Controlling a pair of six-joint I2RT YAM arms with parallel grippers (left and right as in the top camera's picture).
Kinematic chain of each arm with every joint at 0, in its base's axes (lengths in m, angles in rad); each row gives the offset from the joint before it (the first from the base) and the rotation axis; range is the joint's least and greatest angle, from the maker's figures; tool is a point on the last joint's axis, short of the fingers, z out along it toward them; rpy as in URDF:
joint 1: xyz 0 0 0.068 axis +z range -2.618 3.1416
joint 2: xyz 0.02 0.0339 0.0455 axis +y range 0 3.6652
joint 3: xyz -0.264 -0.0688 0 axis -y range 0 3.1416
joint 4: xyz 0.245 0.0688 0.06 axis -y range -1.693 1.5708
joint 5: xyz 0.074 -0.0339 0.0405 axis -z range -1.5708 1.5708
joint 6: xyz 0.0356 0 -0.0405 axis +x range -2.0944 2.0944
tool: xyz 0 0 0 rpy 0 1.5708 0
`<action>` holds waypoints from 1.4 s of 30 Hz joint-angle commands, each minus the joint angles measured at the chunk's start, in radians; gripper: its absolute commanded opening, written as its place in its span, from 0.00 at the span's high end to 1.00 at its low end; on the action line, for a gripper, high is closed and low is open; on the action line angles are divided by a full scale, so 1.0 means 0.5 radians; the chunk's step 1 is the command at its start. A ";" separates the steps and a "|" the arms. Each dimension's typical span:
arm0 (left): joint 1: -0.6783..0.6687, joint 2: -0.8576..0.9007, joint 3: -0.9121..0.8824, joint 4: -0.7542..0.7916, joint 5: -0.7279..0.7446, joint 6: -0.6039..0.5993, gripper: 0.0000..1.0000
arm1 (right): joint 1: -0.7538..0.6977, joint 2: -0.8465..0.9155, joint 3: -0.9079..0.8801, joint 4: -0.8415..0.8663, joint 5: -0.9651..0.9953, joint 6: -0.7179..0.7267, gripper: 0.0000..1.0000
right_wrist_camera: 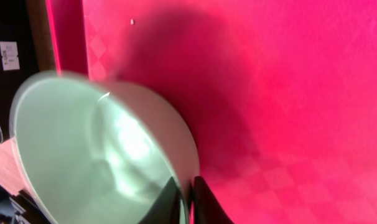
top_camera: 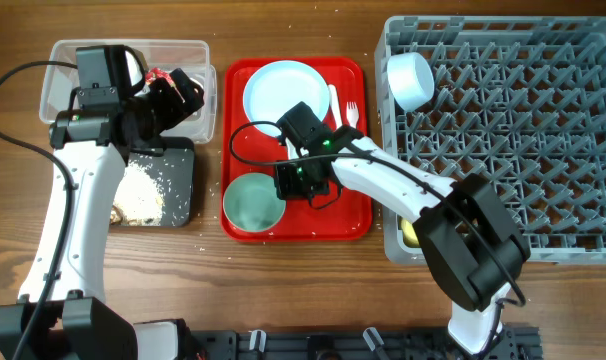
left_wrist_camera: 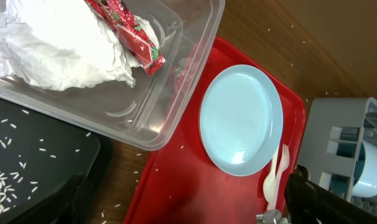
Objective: Sort waste into correct bins and load items into the dishwasher rack
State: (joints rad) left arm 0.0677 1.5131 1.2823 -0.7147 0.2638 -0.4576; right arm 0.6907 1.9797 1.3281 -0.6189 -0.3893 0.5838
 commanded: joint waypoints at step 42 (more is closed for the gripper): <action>0.005 0.018 -0.002 0.005 0.010 0.009 0.00 | -0.330 -0.262 -0.030 -0.907 3.235 -0.299 0.96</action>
State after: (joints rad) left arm 0.0677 1.5139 1.2823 -0.7147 0.2638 -0.4576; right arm 0.5266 1.8328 1.3170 -1.0897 1.3037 0.5102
